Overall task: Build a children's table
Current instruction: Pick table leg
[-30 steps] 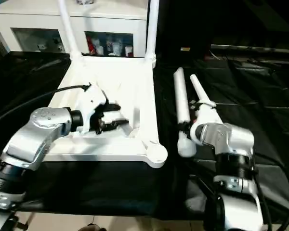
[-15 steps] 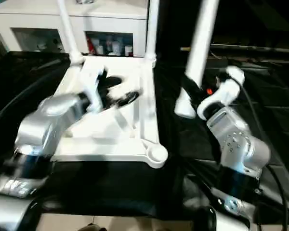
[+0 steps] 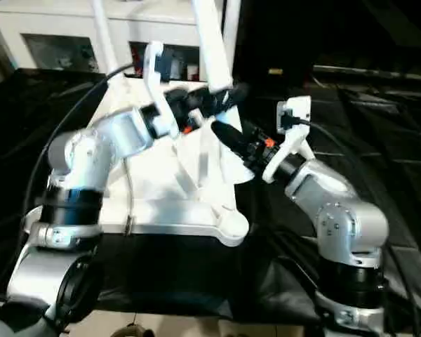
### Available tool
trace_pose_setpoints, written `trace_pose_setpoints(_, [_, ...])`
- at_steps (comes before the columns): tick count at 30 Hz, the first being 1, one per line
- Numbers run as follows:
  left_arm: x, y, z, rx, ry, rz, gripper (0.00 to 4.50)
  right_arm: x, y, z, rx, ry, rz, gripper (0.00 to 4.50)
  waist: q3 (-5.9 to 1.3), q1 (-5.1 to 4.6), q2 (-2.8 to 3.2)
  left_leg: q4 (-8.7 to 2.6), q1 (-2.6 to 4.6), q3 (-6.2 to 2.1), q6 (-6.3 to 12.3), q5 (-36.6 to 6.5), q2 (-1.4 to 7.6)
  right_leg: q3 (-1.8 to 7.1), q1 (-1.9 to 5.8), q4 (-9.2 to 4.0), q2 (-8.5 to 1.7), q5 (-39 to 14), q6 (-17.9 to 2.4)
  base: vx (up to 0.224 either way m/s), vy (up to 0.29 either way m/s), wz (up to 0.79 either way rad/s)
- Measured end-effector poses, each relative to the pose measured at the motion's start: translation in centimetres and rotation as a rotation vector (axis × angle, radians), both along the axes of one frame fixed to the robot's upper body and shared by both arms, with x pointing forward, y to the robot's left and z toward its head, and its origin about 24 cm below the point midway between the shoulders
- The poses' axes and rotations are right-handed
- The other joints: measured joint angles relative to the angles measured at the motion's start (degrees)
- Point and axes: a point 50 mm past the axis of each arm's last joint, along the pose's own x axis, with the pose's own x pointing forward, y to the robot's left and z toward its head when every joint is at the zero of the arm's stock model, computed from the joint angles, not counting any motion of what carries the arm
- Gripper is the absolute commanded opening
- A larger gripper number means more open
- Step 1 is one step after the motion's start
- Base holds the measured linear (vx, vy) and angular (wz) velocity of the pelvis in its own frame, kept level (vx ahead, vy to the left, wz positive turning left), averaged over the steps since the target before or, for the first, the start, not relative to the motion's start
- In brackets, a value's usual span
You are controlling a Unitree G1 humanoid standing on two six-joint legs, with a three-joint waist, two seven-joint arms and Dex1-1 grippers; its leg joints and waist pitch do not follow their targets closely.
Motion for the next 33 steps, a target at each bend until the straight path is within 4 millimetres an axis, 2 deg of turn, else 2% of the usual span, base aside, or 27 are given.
trace_pose_setpoints(4, [-0.1, -0.1, -0.2, -0.004, 0.026, -0.012, 4.16, -0.2, 0.1, -0.5, -0.010, 0.006, 0.019, 1.88, 0.00, 0.19, -0.01, 0.02, -0.03, -0.02, 0.01, 0.00, 0.00, -0.01, 0.00, 0.00, 0.00, 0.00, 0.01, 0.000, 0.000, 0.00])
trace_pose_setpoints(6, [0.0, 0.0, -0.2, -0.022, 0.041, -0.003, 4.14, -0.2, 0.1, -0.5, -0.022, -0.006, 0.020, 1.88, 0.01, 0.18, -0.02, 0.06, -0.05, -0.02, 0.03, 0.00, 0.00, -0.01, 0.00, 0.00, -0.01, 0.00, 0.01, 0.000, 0.000, 0.00])
trace_pose_setpoints(9, [0.0, 0.0, -0.3, -0.021, 0.053, 0.006, 3.77, -0.2, 0.1, -0.5, -0.065, -0.019, 0.019, 1.88, 0.02, 0.18, -0.08, 0.10, -0.06, -0.03, 0.04, 0.00, 0.00, -0.01, 0.00, 0.01, -0.01, 0.01, 0.02, 0.000, 0.000, 0.00])
trace_pose_setpoints(11, [0.1, 0.1, -0.4, -0.021, 0.071, 0.024, 3.74, -0.1, 0.2, -0.6, -0.110, -0.037, 0.009, 1.88, 0.01, 0.16, -0.10, 0.11, -0.06, -0.04, 0.03, 0.01, 0.00, -0.01, 0.01, 0.01, -0.01, 0.01, 0.03, 0.000, 0.000, 0.00])
trace_pose_setpoints(15, [0.6, 0.0, -1.0, -0.034, 0.136, 0.096, 3.33, 0.2, 1.0, -1.0, -0.227, -0.070, -0.048, 1.88, 0.03, 0.13, -0.15, 0.11, -0.07, -0.05, 0.03, 0.01, 0.00, -0.02, 0.01, 0.01, 0.00, 0.01, 0.05, 0.000, 0.000, 0.00])
trace_pose_setpoints(17, [0.8, 0.1, -1.2, -0.036, 0.159, 0.127, 3.31, 0.3, 1.5, -1.2, -0.264, -0.083, -0.070, 1.88, 0.06, 0.10, -0.20, 0.10, -0.08, -0.06, 0.03, 0.01, 0.00, -0.03, 0.00, 0.01, 0.00, 0.00, 0.05, 0.000, 0.000, 0.00])
trace_pose_setpoints(20, [1.1, 0.2, -1.4, -0.028, 0.175, 0.186, 2.92, 0.5, 2.4, -1.5, -0.309, -0.101, -0.110, 1.88, 0.09, 0.12, -0.32, 0.10, -0.10, -0.07, 0.05, -0.01, 0.00, -0.04, 0.00, -0.01, 0.00, 0.00, 0.06, 0.000, 0.000, 0.00])
trace_pose_setpoints(27, [1.8, 0.7, -1.8, 0.011, 0.194, 0.313, 2.37, 0.8, 4.1, -2.3, -0.330, -0.100, -0.152, 1.88, 0.24, 0.06, -0.72, 0.10, -0.11, -0.08, 0.05, -0.01, 0.00, -0.04, 0.00, -0.01, 0.00, 0.00, 0.06, 0.000, 0.000, 0.00])
trace_pose_setpoints(33, [1.9, 0.8, -1.7, 0.020, 0.189, 0.349, 1.96, 0.9, 4.5, -2.4, -0.322, -0.099, -0.169, 1.88, 0.24, 0.09, -0.81, 0.10, -0.11, -0.08, 0.06, -0.02, 0.00, -0.04, 0.00, -0.02, 0.00, 0.01, 0.06, 0.000, 0.000, 0.00])
